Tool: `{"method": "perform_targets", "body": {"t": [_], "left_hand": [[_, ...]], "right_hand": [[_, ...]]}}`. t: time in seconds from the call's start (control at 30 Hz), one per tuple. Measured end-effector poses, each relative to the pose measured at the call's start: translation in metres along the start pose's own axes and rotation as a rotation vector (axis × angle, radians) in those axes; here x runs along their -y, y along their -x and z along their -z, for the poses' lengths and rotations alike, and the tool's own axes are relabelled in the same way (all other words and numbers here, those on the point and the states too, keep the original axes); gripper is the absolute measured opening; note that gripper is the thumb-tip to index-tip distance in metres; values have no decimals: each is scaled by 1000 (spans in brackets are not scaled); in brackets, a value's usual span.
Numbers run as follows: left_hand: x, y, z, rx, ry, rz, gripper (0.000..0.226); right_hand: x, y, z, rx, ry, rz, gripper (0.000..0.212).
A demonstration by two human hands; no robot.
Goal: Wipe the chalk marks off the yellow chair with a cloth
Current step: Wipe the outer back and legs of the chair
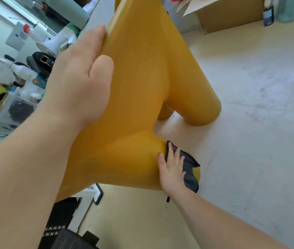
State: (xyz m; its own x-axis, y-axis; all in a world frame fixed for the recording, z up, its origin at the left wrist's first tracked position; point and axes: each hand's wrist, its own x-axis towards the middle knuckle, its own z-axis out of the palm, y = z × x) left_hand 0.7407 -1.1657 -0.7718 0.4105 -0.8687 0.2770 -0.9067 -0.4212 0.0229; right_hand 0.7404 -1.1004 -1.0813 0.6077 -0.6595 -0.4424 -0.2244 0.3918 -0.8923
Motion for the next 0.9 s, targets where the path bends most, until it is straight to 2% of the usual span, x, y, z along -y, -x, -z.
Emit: {"method": "perform_targets", "body": {"t": [0.07, 0.17, 0.23, 0.3, 0.37, 0.4, 0.53, 0.6, 0.67, 0.73, 0.9], "left_hand": [[0, 1, 1, -12, 35, -2, 51], [-1, 3, 1, -4, 4, -44, 37], [3, 6, 2, -3, -43, -75, 41], [9, 15, 7, 12, -76, -50, 53], [20, 33, 15, 29, -118, -12, 58], [29, 46, 19, 32, -132, -5, 58], [70, 111, 37, 15, -85, 64, 51], [93, 141, 43, -11, -50, 130, 50], [110, 161, 44, -5, -70, 148, 51], [116, 165, 45, 3, -88, 122, 51], [101, 141, 54, 13, -52, 82, 47]], "right_hand": [[9, 18, -11, -17, -3, 52, 102], [52, 67, -32, -9, 35, 347, 108], [78, 96, -44, 14, 57, 552, 100], [82, 102, -48, 8, 92, 667, 87], [61, 87, -47, -47, 165, 678, 75], [45, 77, -44, -70, 200, 627, 72], [-1, 58, -40, -59, 168, 278, 81], [2, 62, -43, -49, 129, 244, 86], [13, 68, -44, -39, 122, 297, 89], [25, 74, -45, -41, 152, 441, 92], [50, 49, -15, -75, 173, 703, 77]]}}
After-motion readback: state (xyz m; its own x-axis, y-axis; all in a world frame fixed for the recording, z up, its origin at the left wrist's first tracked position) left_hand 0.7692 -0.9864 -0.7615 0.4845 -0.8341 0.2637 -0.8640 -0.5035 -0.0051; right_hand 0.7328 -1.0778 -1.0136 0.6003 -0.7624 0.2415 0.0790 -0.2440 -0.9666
